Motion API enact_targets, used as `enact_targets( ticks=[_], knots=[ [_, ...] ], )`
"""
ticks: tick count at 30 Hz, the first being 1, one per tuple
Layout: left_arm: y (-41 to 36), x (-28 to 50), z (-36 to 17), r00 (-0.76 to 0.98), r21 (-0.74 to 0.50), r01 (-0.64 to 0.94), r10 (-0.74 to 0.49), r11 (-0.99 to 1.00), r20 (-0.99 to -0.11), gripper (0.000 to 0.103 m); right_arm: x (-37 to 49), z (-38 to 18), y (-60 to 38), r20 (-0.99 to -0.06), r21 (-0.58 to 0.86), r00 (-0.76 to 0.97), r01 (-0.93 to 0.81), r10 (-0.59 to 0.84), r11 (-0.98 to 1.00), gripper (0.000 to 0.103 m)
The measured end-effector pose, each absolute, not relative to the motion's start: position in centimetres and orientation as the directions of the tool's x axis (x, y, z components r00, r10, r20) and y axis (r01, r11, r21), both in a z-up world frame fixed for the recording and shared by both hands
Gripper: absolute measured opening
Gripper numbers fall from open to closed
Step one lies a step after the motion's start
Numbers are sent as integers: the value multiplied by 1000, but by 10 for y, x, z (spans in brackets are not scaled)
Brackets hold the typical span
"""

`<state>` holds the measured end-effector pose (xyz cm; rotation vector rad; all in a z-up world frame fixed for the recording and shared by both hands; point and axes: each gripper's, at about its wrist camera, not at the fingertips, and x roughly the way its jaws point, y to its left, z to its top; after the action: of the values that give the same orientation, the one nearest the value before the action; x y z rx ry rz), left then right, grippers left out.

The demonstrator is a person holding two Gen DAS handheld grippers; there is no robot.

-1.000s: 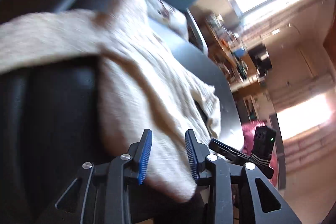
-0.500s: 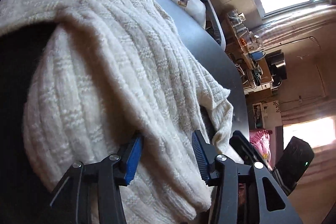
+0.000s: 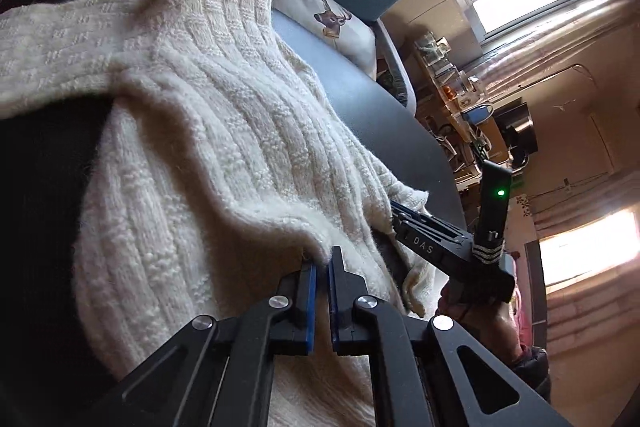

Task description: Fold clothes

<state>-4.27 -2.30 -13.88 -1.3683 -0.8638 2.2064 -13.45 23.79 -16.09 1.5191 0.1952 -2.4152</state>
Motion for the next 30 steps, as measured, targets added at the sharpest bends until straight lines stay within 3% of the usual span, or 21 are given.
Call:
enact_targets(
  ticks=[6,13,21,25,28,30],
  knots=[
    [-67,-31,-109,-501,-709,-45,630,-704,-594,5,-133,-163,249,-905,-26,-414,279,-95,-960,18],
    [-153,-11,-122,-554,-658,82,515,-748,-654,5,-132,-163,265,-913,-106,-408,235,1,-966,18],
    [-211,1,-108,-633,-682,111,478,-723,-609,5,-140,-153,295,-924,-53,-382,164,-14,-985,21],
    [-218,-5,-109,-623,-624,122,429,-772,-654,5,-120,-110,302,-861,84,-488,140,-142,-987,21],
    [-216,-6,-127,-594,-621,142,436,-770,-676,5,-107,-89,289,-793,283,-495,218,-356,-934,32],
    [-214,-7,-138,-574,-620,155,440,-769,-690,5,-102,-87,266,-759,378,-453,280,-468,-883,32]
  ],
)
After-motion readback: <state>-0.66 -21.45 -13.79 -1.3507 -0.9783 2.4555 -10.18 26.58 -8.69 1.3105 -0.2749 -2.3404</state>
